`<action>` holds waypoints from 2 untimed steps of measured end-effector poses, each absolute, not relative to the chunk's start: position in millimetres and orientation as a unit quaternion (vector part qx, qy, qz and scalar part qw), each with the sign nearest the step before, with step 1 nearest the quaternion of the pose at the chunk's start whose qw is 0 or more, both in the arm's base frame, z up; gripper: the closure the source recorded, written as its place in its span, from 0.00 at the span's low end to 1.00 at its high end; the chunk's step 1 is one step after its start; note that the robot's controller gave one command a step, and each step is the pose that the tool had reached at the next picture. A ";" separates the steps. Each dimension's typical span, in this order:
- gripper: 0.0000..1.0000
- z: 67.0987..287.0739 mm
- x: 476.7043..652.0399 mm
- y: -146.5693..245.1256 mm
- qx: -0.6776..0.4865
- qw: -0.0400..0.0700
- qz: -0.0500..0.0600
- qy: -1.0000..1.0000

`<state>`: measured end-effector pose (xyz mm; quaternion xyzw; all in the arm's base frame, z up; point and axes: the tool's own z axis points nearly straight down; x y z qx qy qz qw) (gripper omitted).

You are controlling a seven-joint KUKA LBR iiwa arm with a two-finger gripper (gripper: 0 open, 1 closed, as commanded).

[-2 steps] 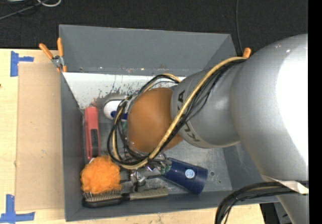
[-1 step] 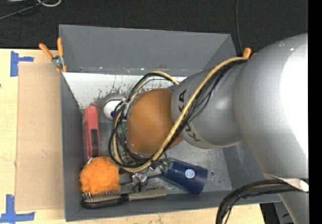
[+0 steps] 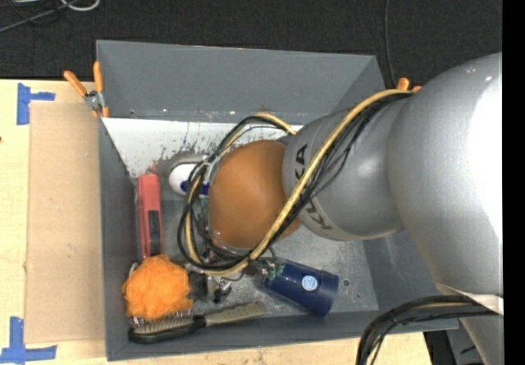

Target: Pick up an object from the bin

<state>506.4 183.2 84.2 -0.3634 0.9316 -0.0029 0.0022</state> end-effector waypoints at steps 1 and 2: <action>1.00 84.2 506.4 183.1 -0.363 0.002 -0.003 0.932; 1.00 82.2 506.8 182.3 -0.360 0.002 -0.003 0.933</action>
Offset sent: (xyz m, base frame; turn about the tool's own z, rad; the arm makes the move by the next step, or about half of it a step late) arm 0.0033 -0.0046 -0.0077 0.0357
